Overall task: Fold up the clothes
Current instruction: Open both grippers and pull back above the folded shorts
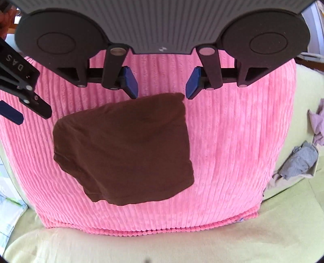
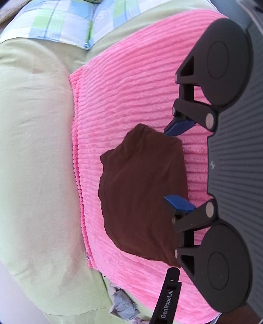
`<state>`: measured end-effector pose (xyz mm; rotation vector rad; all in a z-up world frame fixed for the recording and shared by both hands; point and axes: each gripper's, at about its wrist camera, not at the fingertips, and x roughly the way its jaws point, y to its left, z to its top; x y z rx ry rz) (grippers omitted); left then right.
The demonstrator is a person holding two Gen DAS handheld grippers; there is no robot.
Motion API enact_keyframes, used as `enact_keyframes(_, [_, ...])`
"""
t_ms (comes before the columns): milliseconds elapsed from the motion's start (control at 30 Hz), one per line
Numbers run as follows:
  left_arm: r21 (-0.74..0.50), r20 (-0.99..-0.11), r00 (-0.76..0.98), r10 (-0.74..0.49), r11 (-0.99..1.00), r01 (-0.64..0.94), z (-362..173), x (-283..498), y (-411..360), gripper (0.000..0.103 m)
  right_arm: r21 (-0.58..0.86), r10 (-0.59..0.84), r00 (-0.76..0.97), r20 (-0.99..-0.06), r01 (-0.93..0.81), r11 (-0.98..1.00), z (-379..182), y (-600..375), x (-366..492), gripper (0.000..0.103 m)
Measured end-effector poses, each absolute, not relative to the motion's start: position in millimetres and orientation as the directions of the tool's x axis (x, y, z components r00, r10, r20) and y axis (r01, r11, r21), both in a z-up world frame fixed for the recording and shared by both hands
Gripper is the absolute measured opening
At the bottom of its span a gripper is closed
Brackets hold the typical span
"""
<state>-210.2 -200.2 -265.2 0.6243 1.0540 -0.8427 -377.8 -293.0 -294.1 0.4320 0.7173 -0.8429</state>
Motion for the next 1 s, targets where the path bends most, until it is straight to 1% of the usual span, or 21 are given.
enact_keyframes(33, [0.047, -0.924, 0.246, -0.291, 0.553, 0.832, -266.7, -213.2, -198.9, 0.057, 0.059, -0.521, 0.450, -0.725, 0.795, 0.604, -292.4, -293.7, -379.2, 0.064])
enact_keyframes(133, [0.036, -0.925, 0.248, -0.289, 0.582, 0.812, -275.5, -219.3, -198.3, 0.057, 0.000, -0.513, 0.415, -0.752, 0.777, 0.629, -282.2, -292.9, -379.9, 0.064])
enact_keyframes(200, [0.043, -0.924, 0.261, -0.279, 0.603, 0.797, -279.5, -222.5, -195.9, 0.057, -0.014, -0.499, 0.405, -0.766, 0.765, 0.644, -283.7, -292.4, -381.5, 0.065])
enact_keyframes(300, [0.057, -0.922, 0.275, -0.272, 0.609, 0.791, -277.2, -228.4, -186.5, 0.057, 0.019, -0.461, 0.423, -0.780, 0.752, 0.659, -283.1, -291.1, -390.0, 0.067])
enact_keyframes(400, [0.069, -0.922, 0.273, -0.273, 0.579, 0.813, -275.2, -232.1, -181.4, 0.058, 0.074, -0.428, 0.454, -0.781, 0.749, 0.659, -277.7, -287.8, -403.9, 0.073])
enact_keyframes(433, [0.087, -0.921, 0.278, -0.273, 0.552, 0.830, -274.4, -232.9, -181.8, 0.058, 0.095, -0.418, 0.463, -0.782, 0.750, 0.654, -277.2, -287.0, -408.4, 0.076])
enact_keyframes(633, [0.248, -0.885, 0.329, -0.329, 0.265, 0.932, -257.9, -214.7, -212.7, 0.059, 0.299, -0.316, 0.517, -0.795, 0.789, 0.537, -294.7, -285.4, -433.9, 0.077])
enact_keyframes(733, [0.322, -0.866, 0.341, -0.365, 0.114, 0.940, -252.0, -197.2, -237.8, 0.064, 0.349, -0.290, 0.524, -0.801, 0.802, 0.485, -304.8, -286.0, -436.6, 0.077])
enact_keyframes(767, [0.359, -0.855, 0.346, -0.387, 0.041, 0.932, -251.0, -189.9, -247.5, 0.065, 0.349, -0.296, 0.524, -0.799, 0.804, 0.481, -305.6, -286.1, -436.1, 0.077])
enact_keyframes(833, [0.400, -0.841, 0.350, -0.411, -0.038, 0.916, -251.8, -179.8, -257.5, 0.066, 0.342, -0.312, 0.528, -0.790, 0.801, 0.491, -308.7, -288.7, -430.1, 0.077])
enact_keyframes(867, [0.392, -0.847, 0.327, -0.419, -0.079, 0.916, -255.8, -165.7, -265.7, 0.066, 0.330, -0.323, 0.531, -0.783, 0.796, 0.508, -310.7, -291.8, -422.9, 0.077])
enact_keyframes(933, [0.282, -0.887, 0.228, -0.402, -0.079, 0.956, -266.5, -132.6, -278.8, 0.066, 0.295, -0.343, 0.502, -0.794, 0.811, 0.505, -313.9, -298.8, -409.6, 0.077])
enact_keyframes(967, [0.246, -0.896, 0.199, -0.396, -0.072, 0.967, -269.4, -124.2, -281.6, 0.066, 0.281, -0.352, 0.486, -0.800, 0.822, 0.495, -315.3, -302.3, -402.8, 0.077])
enact_keyframes(1000, [0.170, -0.910, 0.139, -0.390, -0.045, 0.984, -276.8, -106.9, -284.7, 0.066, 0.274, -0.360, 0.469, -0.807, 0.836, 0.475, -316.8, -306.0, -395.0, 0.077])
